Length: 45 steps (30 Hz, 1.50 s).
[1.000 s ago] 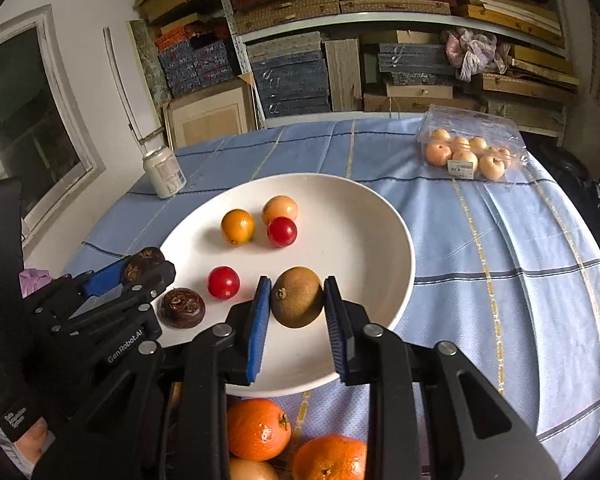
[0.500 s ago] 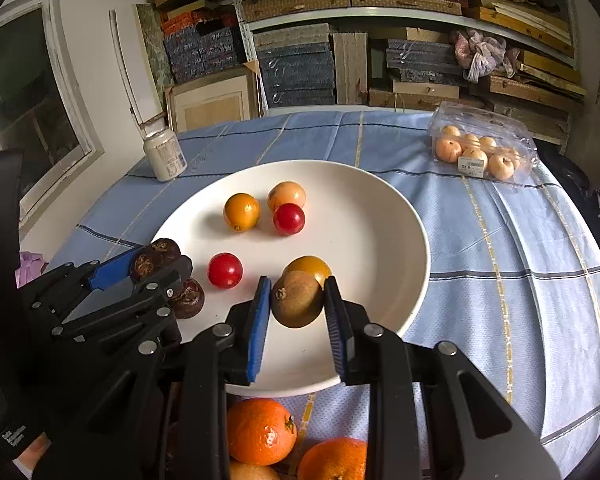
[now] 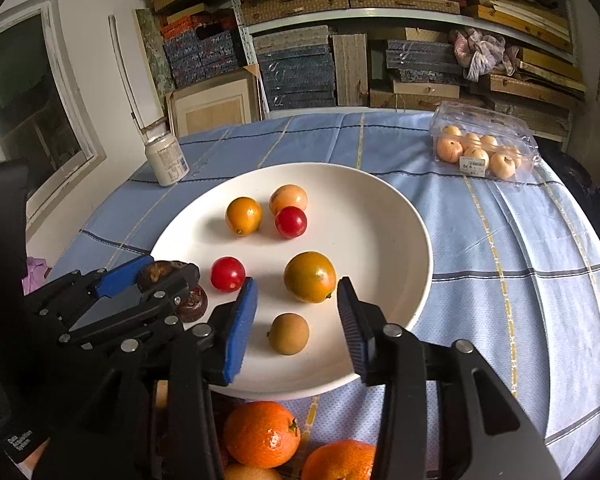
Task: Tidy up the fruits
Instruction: 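Open the left tool to set the brown fruit on the plate while the right tool releases the kiwi fruit, then move the left tool back to the pile and grasp a yellow apple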
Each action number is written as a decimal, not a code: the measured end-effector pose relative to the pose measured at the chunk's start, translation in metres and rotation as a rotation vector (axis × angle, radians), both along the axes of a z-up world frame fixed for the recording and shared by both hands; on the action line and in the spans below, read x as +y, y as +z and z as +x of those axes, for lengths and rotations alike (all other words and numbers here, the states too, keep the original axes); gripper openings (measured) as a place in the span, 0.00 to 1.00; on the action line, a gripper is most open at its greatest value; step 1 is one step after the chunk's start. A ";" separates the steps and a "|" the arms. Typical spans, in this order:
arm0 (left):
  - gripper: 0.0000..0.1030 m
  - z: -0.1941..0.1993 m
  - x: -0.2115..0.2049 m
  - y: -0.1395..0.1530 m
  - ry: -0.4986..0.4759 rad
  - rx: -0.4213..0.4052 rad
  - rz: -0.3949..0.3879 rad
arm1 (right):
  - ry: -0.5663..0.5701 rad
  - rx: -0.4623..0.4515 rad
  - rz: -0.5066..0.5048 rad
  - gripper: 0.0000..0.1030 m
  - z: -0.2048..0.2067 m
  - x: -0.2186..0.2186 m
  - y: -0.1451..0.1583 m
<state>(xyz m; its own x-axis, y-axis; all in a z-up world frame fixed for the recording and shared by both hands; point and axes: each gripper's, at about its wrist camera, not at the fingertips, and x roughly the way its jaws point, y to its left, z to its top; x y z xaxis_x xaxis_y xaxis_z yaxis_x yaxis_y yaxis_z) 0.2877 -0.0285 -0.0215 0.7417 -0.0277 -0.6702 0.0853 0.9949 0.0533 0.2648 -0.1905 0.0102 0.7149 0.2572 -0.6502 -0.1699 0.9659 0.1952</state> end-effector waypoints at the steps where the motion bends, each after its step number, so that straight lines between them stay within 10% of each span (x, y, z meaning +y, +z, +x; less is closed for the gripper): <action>1: 0.52 -0.001 0.000 0.001 0.005 -0.007 0.004 | -0.001 -0.003 0.001 0.40 -0.001 0.000 0.001; 5: 0.69 -0.003 0.005 0.006 0.013 -0.023 -0.028 | -0.013 -0.014 0.021 0.44 -0.003 -0.006 0.006; 45: 0.71 -0.043 0.023 0.014 0.028 -0.049 -0.054 | -0.006 -0.134 0.045 0.59 -0.069 -0.011 0.030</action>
<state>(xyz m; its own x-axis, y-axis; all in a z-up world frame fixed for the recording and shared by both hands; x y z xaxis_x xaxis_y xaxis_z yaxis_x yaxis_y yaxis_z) 0.2445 -0.0052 -0.0074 0.7745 -0.0417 -0.6312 0.0557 0.9984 0.0024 0.1954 -0.2020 0.0404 0.7964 0.2792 -0.5364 -0.1913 0.9578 0.2145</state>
